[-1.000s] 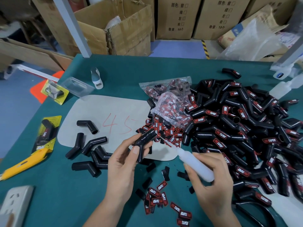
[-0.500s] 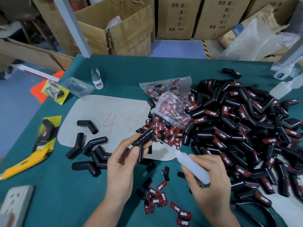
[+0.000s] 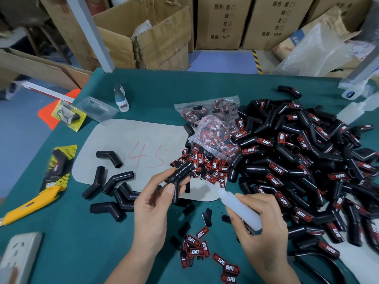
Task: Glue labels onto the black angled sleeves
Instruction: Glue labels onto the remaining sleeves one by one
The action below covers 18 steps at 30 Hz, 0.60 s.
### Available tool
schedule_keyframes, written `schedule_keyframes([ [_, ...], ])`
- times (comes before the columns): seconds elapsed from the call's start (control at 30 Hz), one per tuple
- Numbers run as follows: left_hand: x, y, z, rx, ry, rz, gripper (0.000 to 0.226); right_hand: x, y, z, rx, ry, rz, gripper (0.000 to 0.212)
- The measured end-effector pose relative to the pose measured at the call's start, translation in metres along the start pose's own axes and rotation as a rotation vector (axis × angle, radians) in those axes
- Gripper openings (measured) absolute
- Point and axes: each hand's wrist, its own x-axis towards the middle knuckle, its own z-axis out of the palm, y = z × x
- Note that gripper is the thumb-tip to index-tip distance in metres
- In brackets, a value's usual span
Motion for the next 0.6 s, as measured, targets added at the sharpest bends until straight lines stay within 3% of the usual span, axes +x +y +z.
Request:
schedule_keyframes([
  [0.6, 0.0001, 0.0, -0.001, -0.016, 0.009, 0.006, 0.032, -0.0005, 0.0004, 0.0021, 0.005, -0.015, -0.043, 0.028],
])
